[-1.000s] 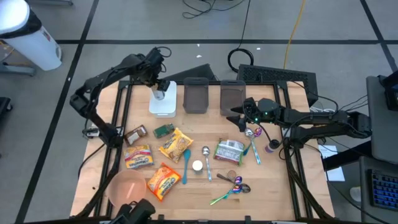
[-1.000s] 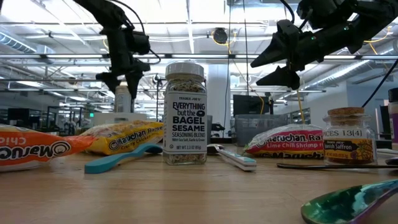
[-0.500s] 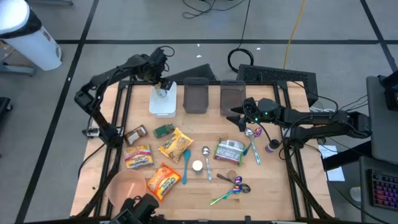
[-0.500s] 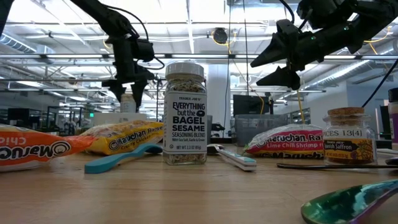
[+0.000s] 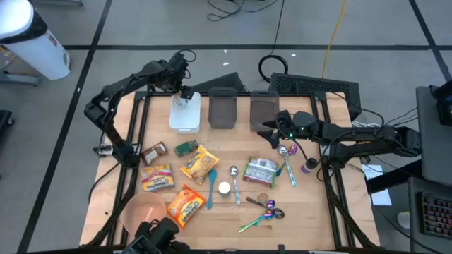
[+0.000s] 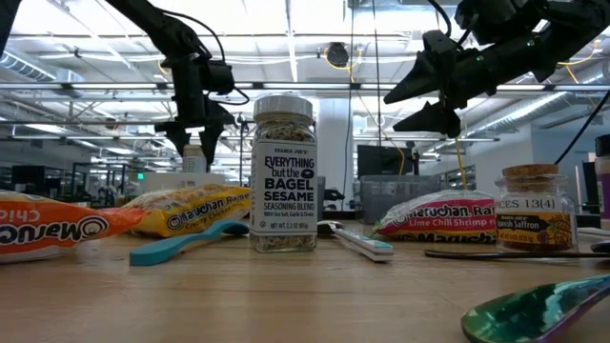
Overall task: Pick & Place Food Item
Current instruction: Put the golden seasoning bottle into the white bin
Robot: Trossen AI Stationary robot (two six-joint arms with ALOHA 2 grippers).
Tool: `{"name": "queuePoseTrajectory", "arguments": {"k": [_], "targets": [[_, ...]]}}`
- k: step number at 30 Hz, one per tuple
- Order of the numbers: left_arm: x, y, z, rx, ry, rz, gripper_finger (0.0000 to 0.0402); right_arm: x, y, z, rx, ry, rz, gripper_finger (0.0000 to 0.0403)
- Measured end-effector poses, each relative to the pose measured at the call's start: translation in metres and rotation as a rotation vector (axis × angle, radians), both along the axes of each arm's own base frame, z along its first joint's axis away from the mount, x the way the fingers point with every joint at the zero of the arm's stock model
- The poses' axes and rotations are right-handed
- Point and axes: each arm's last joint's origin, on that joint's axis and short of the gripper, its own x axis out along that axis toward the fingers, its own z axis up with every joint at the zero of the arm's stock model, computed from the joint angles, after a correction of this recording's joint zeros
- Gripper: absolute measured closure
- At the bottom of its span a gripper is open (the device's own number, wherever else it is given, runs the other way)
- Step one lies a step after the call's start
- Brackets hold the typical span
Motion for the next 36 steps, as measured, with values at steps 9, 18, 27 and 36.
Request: {"name": "queuePoseTrajectory", "arguments": {"k": [9,18,27,36], "targets": [[0.0,0.0,-0.017,-0.024,0.007,0.01,0.0124,0.0,0.0,0.0,-0.001,0.0,-0.007,0.009],[0.001,0.001,-0.023,-0.002,-0.008,0.012,0.0124,0.0,0.0,0.0,0.003,-0.001,-0.008,0.009],[-0.001,0.0,-0.031,0.003,0.008,0.032,0.0124,0.0,0.0,0.0,0.003,0.0,-0.009,0.009],[-0.001,0.0,-0.033,0.016,0.002,0.035,0.0124,0.0,0.0,0.0,0.003,-0.001,-0.009,0.009]]}}
